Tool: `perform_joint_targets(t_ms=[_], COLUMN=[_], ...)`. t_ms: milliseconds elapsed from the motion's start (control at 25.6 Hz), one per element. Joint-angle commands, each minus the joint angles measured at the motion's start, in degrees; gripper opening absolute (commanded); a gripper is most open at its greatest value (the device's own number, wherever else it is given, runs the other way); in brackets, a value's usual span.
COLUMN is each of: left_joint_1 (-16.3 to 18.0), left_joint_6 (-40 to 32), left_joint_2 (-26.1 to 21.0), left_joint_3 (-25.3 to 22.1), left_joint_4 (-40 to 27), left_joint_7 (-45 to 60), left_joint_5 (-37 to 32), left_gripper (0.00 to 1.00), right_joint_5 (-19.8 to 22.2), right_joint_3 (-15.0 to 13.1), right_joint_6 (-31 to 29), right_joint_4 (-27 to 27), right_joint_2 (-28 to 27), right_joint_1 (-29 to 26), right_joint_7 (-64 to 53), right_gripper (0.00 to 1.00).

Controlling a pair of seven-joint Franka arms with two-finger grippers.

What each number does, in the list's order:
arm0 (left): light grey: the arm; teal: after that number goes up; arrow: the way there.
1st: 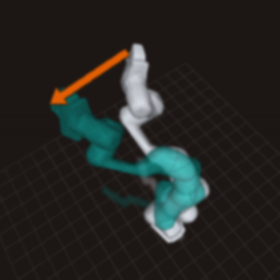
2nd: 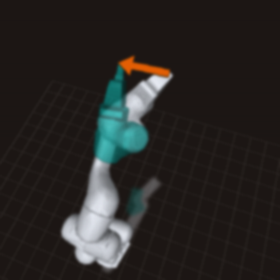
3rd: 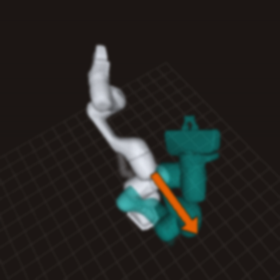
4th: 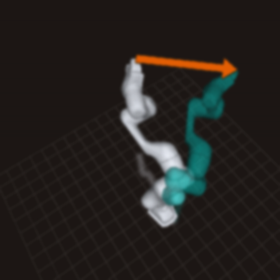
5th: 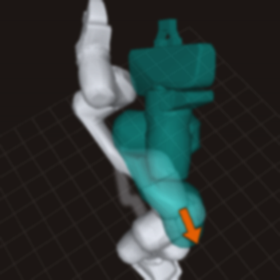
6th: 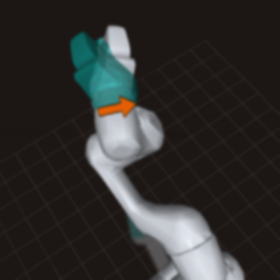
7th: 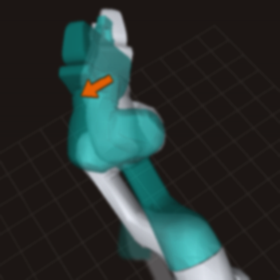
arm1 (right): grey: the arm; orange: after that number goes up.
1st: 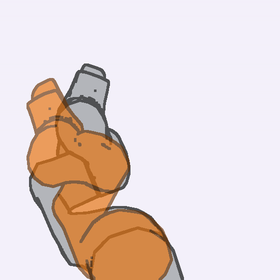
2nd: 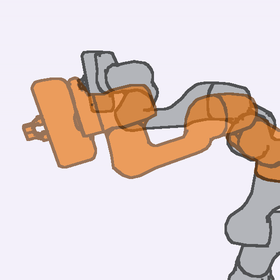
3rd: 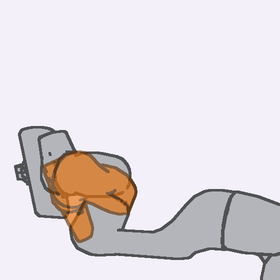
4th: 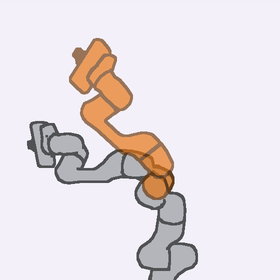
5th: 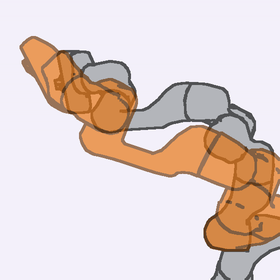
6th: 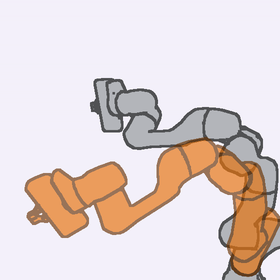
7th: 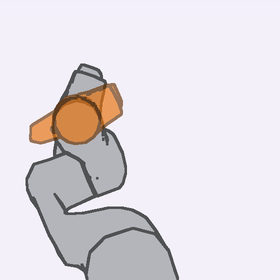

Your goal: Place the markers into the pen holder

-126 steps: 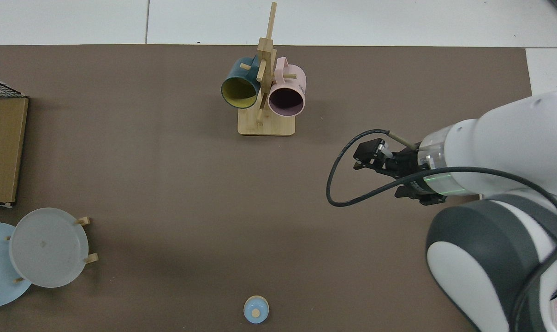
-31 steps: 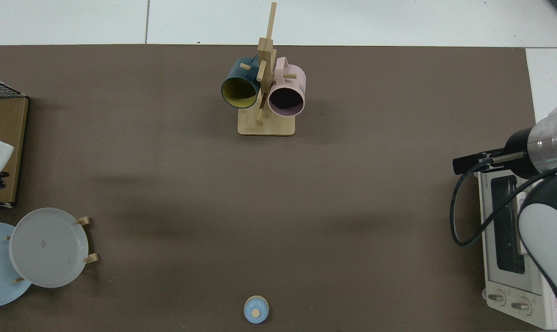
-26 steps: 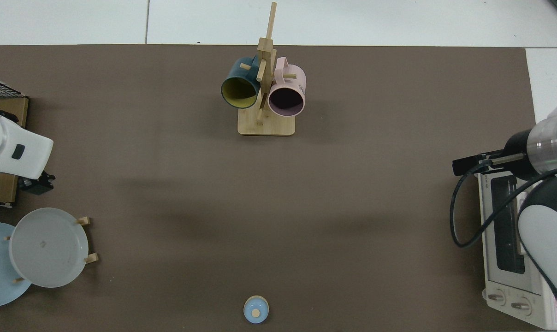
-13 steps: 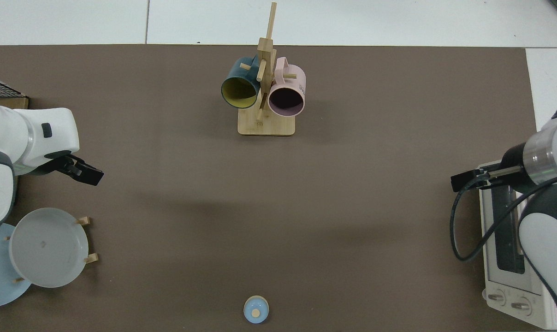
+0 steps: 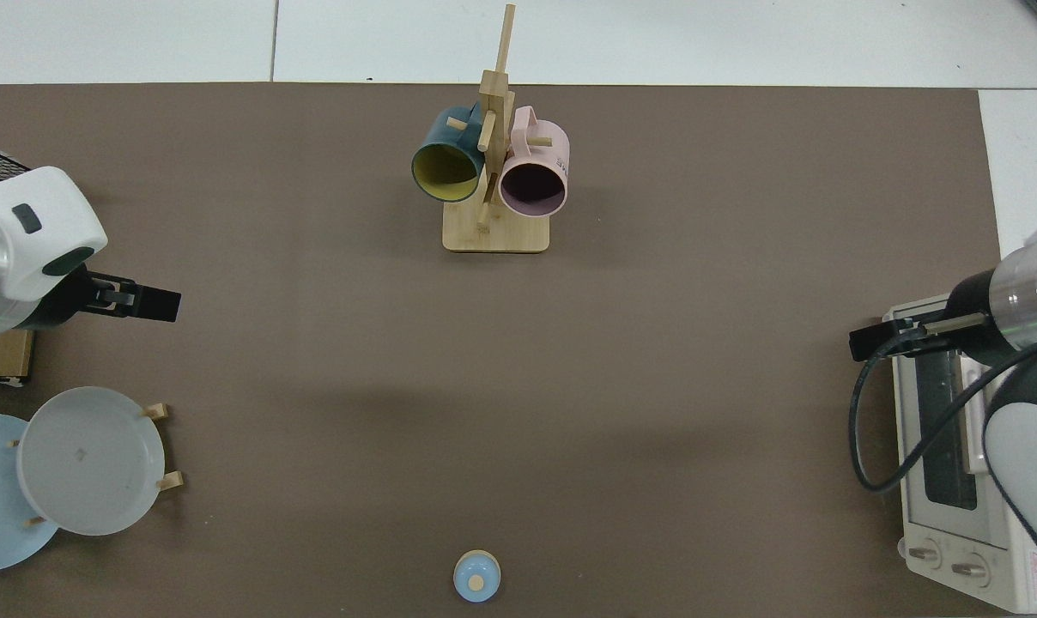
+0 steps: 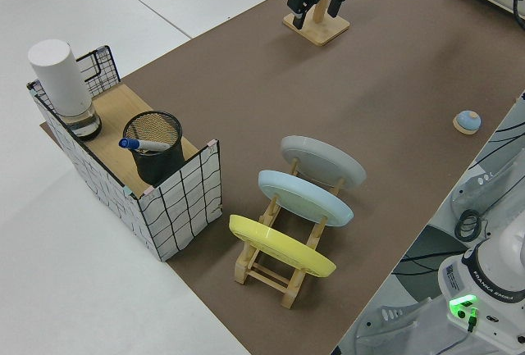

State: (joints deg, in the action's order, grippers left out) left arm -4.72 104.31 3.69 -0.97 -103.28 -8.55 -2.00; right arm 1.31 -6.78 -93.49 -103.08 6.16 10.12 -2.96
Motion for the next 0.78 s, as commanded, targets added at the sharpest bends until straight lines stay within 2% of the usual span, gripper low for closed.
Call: perform_joint_targets(t_ms=[0,117,351,468,741], left_joint_1=[2.61,3.84,3.49,2.96,2.53], left_joint_6=[-4.63,-5.17,-6.92,-10.09,-8.16], left_joint_2=[3.69,3.96,4.04,4.13,3.96], left_joint_3=[1.5,1.5,0.45,0.62,0.54], left_joint_4=[-0.35,-0.35,0.8,0.97,1.06], left_joint_7=[3.02,2.22,2.31,3.01,1.09], left_joint_5=[0.77,0.94,0.24,0.59,0.86], left_gripper=[1.0,1.0,1.0,1.0,1.0], right_joint_5=[-0.34,-0.43,-0.43,-0.34,-0.34], right_joint_3=[0.28,0.37,0.28,0.37,0.28], right_joint_6=[-0.02,-0.02,-0.02,-0.02,-0.02], right_joint_4=[-0.28,-0.28,-0.28,-0.28,-0.28], right_joint_2=[0.61,0.61,0.61,0.61,0.61], right_joint_1=[-0.9,-0.81,-0.81,-0.81,-0.81], right_joint_7=[-1.79,-1.79,-1.79,-1.79,-1.79], right_gripper=[1.0,1.0,1.0,1.0,1.0])
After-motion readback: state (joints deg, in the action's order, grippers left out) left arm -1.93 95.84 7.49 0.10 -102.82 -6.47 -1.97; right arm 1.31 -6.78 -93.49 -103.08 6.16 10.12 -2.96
